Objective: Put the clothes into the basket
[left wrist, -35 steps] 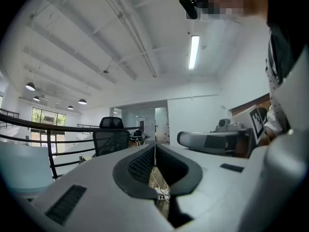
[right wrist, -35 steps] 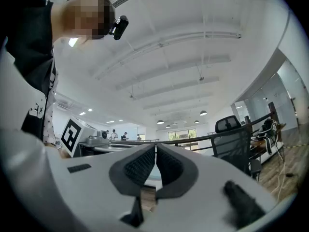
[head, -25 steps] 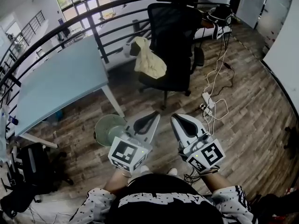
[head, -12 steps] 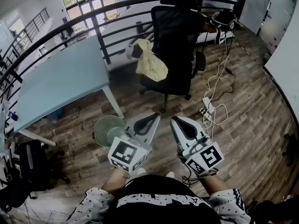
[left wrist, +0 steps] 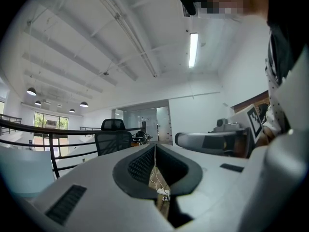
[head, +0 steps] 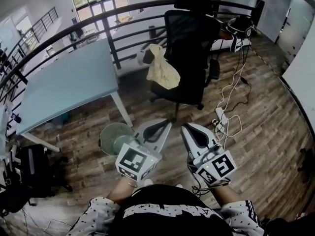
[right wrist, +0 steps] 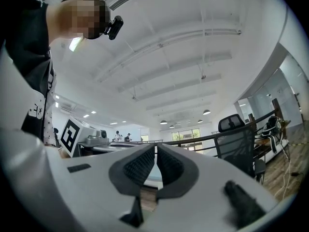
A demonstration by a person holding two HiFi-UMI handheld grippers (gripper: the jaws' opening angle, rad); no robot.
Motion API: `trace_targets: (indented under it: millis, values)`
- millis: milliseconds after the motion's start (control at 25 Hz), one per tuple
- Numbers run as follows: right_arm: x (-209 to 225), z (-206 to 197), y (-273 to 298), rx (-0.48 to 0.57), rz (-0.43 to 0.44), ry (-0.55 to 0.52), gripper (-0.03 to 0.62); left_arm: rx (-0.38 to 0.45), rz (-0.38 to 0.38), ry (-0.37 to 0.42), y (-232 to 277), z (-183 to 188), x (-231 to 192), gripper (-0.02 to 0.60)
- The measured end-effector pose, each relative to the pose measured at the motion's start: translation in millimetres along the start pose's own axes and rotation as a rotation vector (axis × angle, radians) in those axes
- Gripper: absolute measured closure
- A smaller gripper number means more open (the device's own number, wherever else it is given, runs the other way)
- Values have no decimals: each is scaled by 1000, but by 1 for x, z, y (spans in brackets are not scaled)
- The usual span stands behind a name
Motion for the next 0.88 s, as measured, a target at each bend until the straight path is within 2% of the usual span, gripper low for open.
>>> trace_targets:
  millis: [360, 880]
  values:
    - [6, 6, -5, 12, 34, -18, 565, 16, 12, 27, 7, 8, 8, 565]
    - [25, 12, -22, 16, 55, -13, 565, 2, 37, 28, 23, 12, 26, 565]
Point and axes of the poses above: the fingertips, and each gripper's own axes: y forward along the fingers, x to its right, z out of its top, the point moved 6 cm from there along -y, backward along the fingers, and after that the axes turned 2 degrees about -x, right-handed, at the moved point
